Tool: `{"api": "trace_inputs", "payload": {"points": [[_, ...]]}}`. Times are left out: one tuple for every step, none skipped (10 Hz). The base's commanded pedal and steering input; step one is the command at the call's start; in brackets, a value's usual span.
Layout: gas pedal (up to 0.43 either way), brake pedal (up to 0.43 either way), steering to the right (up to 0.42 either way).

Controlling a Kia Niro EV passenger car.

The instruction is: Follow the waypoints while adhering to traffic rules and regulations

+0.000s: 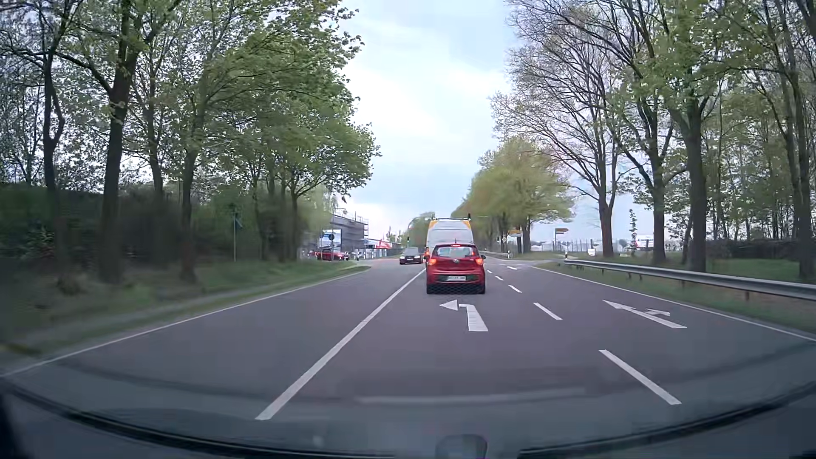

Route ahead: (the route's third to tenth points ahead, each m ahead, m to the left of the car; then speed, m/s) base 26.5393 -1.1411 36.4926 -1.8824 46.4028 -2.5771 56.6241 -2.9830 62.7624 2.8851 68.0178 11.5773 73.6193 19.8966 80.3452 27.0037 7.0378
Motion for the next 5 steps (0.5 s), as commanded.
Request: {"api": "trace_inputs", "payload": {"points": [[0.0,0.25,0.031],[0.0,0.25,0.029],[0.0,0.25,0.028],[0.0,0.25,0.028],[0.0,0.25,0.027]]}}
